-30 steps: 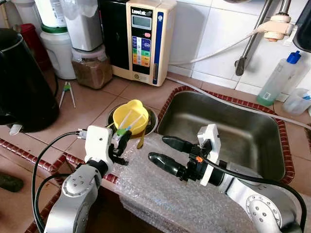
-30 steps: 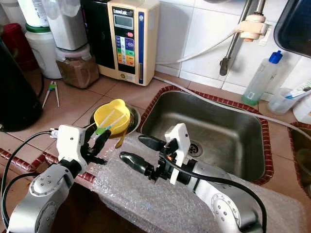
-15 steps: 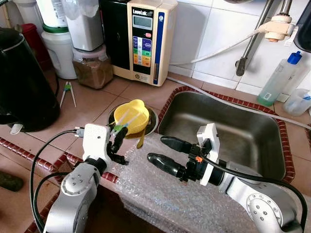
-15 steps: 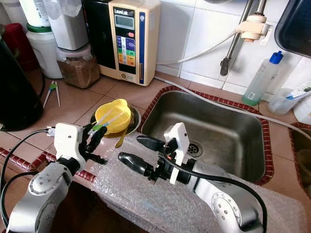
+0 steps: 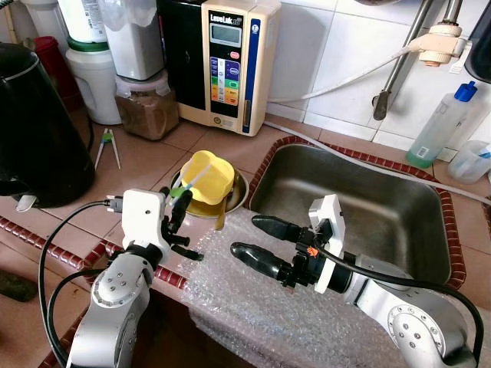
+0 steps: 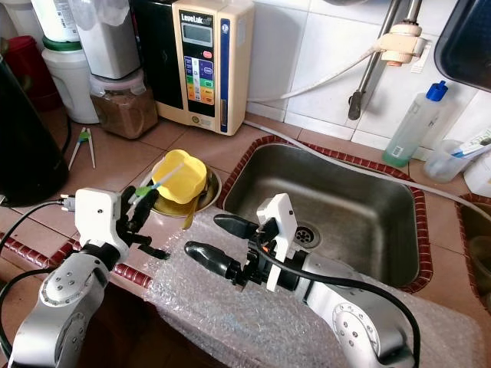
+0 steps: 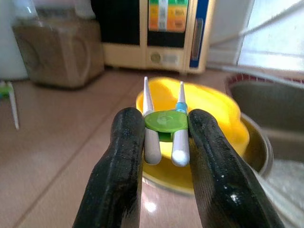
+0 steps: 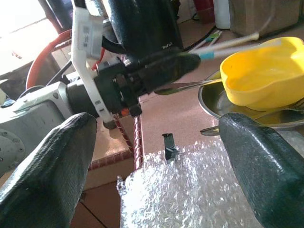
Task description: Kitchen organization
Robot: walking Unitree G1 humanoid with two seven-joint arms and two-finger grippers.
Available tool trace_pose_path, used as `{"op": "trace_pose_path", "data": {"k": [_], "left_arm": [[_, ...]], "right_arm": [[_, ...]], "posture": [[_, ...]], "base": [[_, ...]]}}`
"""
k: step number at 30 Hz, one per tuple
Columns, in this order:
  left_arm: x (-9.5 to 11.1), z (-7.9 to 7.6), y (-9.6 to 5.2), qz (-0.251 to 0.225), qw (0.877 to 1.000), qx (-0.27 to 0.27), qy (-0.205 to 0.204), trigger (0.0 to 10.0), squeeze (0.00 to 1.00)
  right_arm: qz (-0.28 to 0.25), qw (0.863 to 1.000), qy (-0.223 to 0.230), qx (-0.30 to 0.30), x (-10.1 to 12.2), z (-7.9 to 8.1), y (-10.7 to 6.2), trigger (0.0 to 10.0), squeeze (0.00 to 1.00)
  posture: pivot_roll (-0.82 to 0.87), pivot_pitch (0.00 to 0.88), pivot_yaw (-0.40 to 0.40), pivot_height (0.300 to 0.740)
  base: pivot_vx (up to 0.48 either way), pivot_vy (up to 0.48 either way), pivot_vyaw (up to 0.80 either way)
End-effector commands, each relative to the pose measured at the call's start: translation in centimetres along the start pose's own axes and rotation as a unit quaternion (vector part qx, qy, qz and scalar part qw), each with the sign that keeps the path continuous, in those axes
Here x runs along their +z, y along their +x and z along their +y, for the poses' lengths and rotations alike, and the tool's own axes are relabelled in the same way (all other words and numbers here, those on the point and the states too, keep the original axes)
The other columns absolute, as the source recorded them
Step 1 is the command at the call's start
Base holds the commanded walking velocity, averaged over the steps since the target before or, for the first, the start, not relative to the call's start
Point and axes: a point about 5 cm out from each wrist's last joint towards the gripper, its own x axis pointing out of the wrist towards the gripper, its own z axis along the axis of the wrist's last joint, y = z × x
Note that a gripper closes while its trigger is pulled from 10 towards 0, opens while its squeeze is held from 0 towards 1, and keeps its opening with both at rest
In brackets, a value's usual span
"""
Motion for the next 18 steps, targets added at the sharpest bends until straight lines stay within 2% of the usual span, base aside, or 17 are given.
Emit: {"op": "trace_pose_path", "data": {"k": [1,2,3,4,9,11,12,18], "left_arm": [[0.9,0.0,0.2,-0.028,1.000,0.001,0.006,0.0,0.00],[0.9,0.0,0.2,-0.028,1.000,0.001,0.006,0.0,0.00],[1.7,-0.3,0.2,-0.054,0.998,-0.010,0.013,0.0,0.00],[1.9,-0.5,0.2,-0.061,0.998,-0.014,0.015,0.0,0.00],[3.1,-2.4,0.7,-0.086,0.994,-0.072,-0.015,0.0,0.00],[3.4,-2.6,0.7,-0.096,0.992,-0.079,-0.019,0.0,0.00],[3.6,-3.1,0.7,-0.098,0.990,-0.099,-0.034,0.0,0.00],[3.6,-3.1,0.7,-0.098,0.990,-0.099,-0.034,0.0,0.00]], "right_arm": [[-0.007,1.000,-0.018,0.008,0.7,0.3,0.1,10.0,0.00],[-0.007,1.000,-0.018,0.008,0.7,0.3,0.1,10.0,0.00],[-0.009,1.000,-0.019,0.005,0.8,0.2,0.1,10.0,0.00],[-0.010,1.000,-0.019,0.004,0.8,0.1,0.1,10.0,0.00],[-0.021,1.000,-0.017,-0.010,1.0,-0.4,0.3,10.0,0.00],[-0.024,0.999,-0.018,-0.015,1.1,-0.6,0.3,10.0,0.00],[-0.036,0.999,-0.012,-0.030,1.4,-1.1,0.3,10.0,0.00],[-0.036,0.999,-0.012,-0.030,1.4,-1.1,0.3,10.0,0.00]], "posture": [[0.02,0.003,-0.049,0.740],[0.02,0.003,-0.049,0.740],[0.02,0.003,-0.050,0.740],[0.02,0.003,-0.050,0.740],[0.02,0.000,-0.054,0.740],[0.02,0.000,-0.055,0.740],[0.02,0.000,-0.056,0.740],[0.02,0.000,-0.056,0.740]], "base": [[0.000,0.000,0.00],[0.000,0.000,0.00],[0.000,0.000,0.00],[0.000,0.000,0.00],[0.000,0.000,0.00],[0.000,0.000,0.00],[0.000,0.000,0.00],[0.000,0.000,0.00]]}}
